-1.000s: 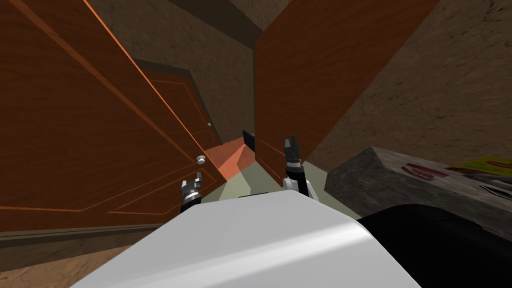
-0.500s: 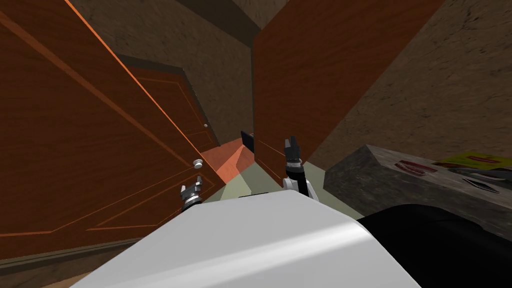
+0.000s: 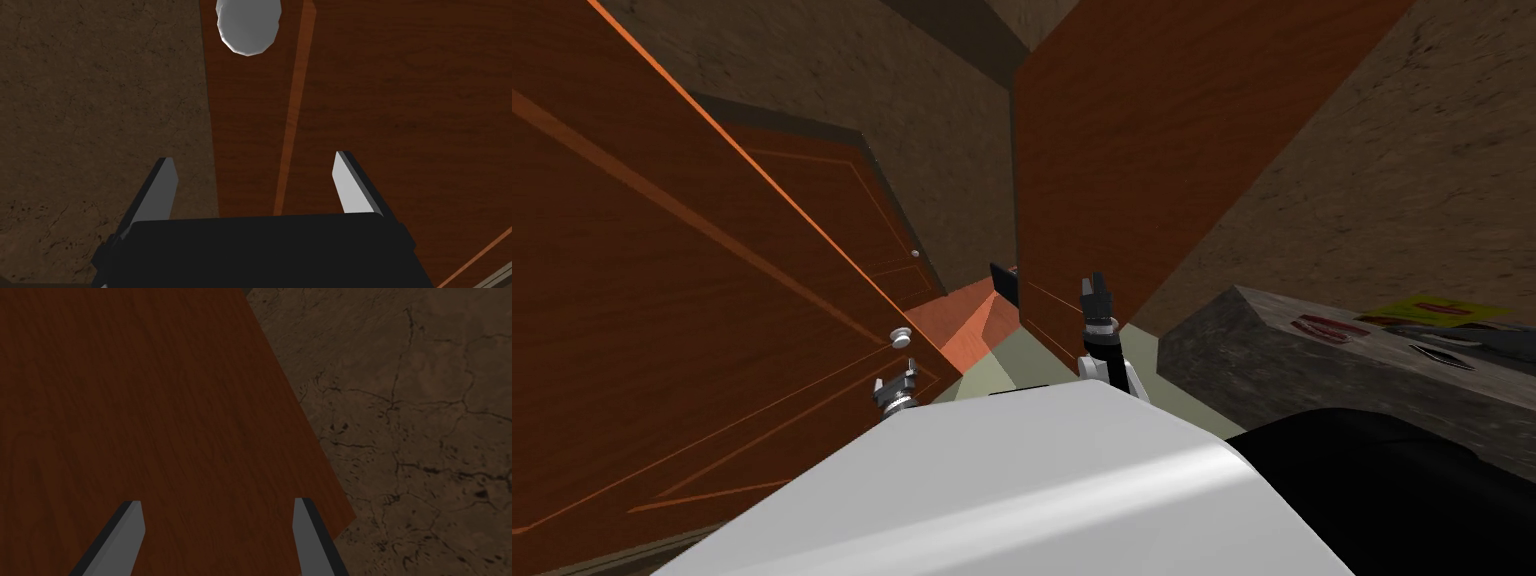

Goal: Pull the door open

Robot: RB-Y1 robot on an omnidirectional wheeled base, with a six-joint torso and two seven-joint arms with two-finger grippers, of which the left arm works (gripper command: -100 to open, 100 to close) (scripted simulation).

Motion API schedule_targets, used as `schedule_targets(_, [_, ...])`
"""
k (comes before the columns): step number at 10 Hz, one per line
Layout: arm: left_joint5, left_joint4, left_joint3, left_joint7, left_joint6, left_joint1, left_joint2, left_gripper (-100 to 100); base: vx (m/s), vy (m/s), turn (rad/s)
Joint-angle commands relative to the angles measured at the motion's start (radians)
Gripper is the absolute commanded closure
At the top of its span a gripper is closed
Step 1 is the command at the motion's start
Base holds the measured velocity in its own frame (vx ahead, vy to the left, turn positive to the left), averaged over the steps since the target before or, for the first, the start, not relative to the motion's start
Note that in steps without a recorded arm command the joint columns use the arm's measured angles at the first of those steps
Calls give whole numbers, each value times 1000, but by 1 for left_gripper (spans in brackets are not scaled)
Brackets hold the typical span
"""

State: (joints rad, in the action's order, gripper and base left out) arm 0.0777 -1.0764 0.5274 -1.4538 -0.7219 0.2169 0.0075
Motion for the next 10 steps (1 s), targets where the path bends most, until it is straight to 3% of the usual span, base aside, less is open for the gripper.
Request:
schedule_targets(1, [1, 33, 11, -23, -9, -9, -1, -100, 57, 46, -44])
schedule_targets(4, [3, 85, 37, -78, -19, -22, -19, -100, 67, 49, -78])
schedule_targets(5, [3, 77, 32, -66, -17, -20, -14, -100, 33, 31, -17])
schedule_targets(6, [2, 101, 29, -49, -30, -19, 18, -100, 111, 36, 37])
schedule_targets(10, [1, 161, 19, 1, -62, -15, 78, -100, 194, 67, 38])
